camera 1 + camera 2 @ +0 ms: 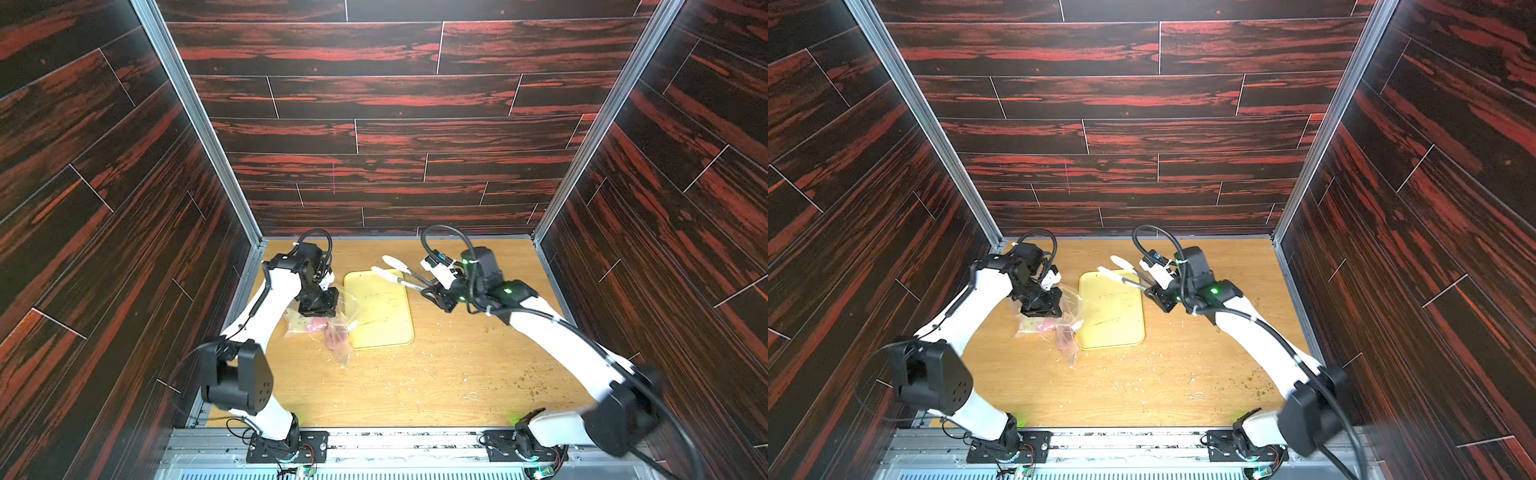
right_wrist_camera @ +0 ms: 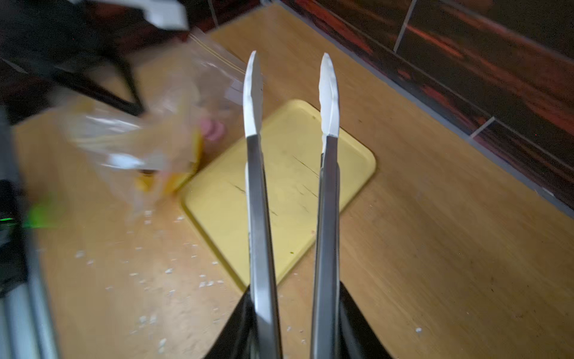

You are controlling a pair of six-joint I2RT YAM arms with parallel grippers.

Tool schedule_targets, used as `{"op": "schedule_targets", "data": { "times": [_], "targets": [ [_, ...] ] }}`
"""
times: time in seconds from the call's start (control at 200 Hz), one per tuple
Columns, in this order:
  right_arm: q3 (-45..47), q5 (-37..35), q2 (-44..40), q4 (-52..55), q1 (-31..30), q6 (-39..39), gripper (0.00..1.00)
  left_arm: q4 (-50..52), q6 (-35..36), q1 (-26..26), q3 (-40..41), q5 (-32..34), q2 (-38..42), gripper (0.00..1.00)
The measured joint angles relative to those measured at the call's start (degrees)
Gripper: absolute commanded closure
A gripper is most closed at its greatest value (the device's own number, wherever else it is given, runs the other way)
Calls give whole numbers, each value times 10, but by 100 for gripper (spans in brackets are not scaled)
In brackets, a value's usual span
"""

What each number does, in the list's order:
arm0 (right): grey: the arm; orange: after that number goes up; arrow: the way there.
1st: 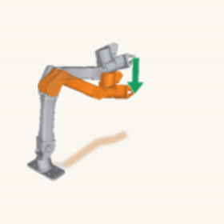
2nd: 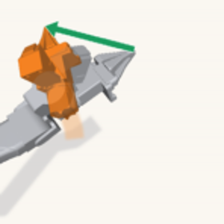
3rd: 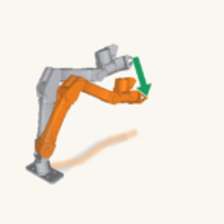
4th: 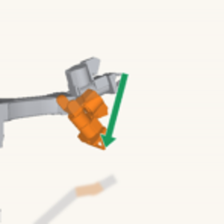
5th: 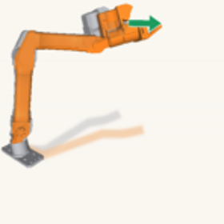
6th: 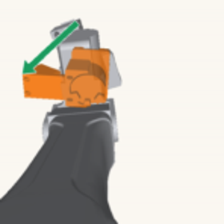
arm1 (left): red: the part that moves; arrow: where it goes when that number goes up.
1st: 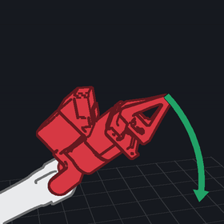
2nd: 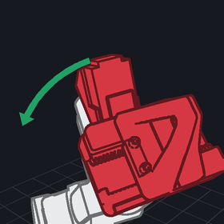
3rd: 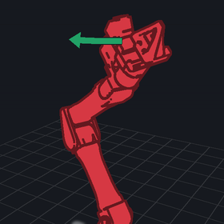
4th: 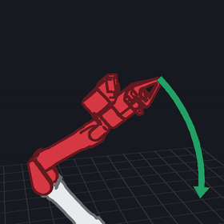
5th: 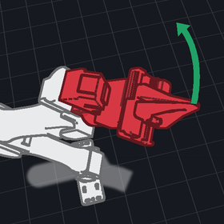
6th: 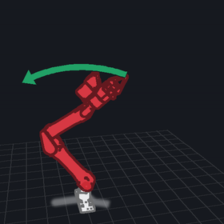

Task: Put the cookies into a resealable bag to prevent moisture
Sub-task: Place the clamp on the tray, then place the ziploc bag at the center of the board.

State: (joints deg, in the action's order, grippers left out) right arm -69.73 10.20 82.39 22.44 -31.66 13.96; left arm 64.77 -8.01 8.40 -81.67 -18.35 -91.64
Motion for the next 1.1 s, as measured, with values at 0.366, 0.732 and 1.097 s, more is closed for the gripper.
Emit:
{"op": "schedule_targets", "data": {
  "times": [0.366,0.732,1.097],
  "targets": [
    [63,-59,185,-149,-50,-19,44,1,-17,0,0,8,99,100],
    [77,-60,205,-228,-65,-37,34,-33,45,13,2,5,128,100],
    [211,-16,-52,-229,-4,-21,37,-70,188,148,-43,-26,92,100]
  ]
}}
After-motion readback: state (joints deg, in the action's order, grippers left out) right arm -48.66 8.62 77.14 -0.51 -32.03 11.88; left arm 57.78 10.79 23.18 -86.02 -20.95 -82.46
